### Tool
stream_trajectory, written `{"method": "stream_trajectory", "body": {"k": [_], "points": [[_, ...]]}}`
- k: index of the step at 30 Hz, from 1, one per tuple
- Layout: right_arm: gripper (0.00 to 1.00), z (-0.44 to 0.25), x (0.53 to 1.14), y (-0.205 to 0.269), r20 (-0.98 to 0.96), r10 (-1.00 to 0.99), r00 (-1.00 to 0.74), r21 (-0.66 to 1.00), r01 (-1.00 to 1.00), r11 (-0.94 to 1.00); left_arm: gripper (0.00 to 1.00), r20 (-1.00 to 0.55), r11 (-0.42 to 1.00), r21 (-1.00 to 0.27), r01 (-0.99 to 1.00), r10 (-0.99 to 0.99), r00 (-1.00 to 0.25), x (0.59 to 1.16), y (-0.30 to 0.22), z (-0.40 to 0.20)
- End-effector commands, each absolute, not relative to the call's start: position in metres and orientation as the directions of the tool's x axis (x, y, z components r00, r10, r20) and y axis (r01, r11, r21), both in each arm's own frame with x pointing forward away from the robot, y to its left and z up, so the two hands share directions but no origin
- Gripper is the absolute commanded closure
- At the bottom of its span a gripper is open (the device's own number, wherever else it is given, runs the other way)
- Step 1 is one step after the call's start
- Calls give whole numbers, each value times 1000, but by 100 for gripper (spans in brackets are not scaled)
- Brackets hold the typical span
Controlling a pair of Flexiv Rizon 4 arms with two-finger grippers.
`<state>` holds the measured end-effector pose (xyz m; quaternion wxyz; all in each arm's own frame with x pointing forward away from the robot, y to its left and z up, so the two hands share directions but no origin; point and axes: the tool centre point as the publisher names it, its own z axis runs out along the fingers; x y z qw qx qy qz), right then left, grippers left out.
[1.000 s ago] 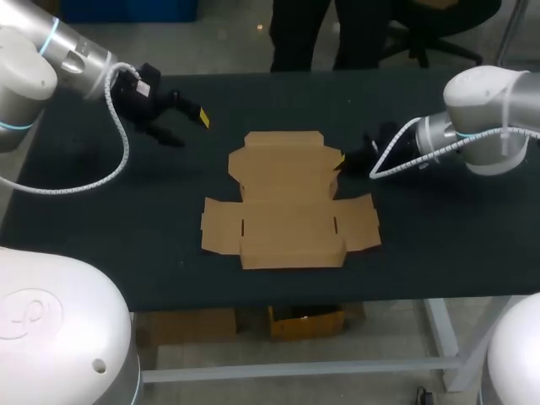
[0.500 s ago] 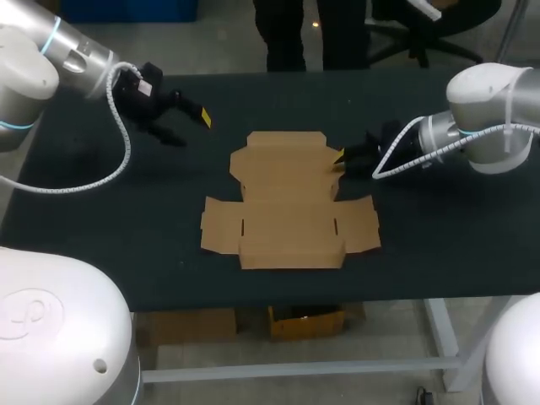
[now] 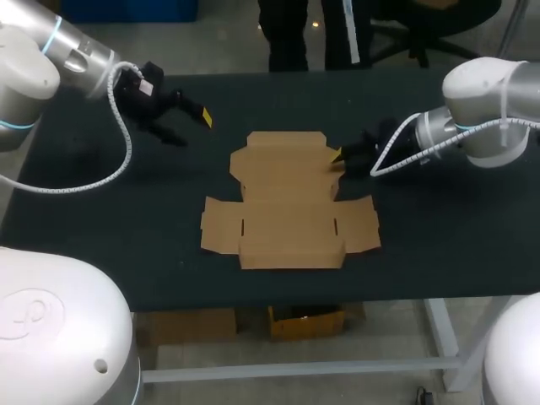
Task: Assemble the packaging by folding the flat box into shape, placing the metal phone stand inside, and closing the box properly
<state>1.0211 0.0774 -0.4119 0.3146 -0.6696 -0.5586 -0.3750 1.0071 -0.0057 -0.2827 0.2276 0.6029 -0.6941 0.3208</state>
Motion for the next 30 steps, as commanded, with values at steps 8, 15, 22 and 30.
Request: {"method": "stream_trajectory", "body": {"k": [8,15,22,30], "points": [[68,-422,1031,90,871,485,76,-11,991,-135,0,700,58,-169,-984,-696,-161,1005,-3,-282],[100,-416,1030,89,873,483,63,1,991,-132,0,702,58,-168,-984,-694,-161,1005,-3,-283],[100,-408,1029,87,879,476,29,40,990,-135,0,704,60,-169,-984,-691,-163,1004,-2,-283],[100,-388,1026,85,891,450,-63,140,980,-141,0,707,78,-181,-980,-683,-185,1005,-4,-282]]}}
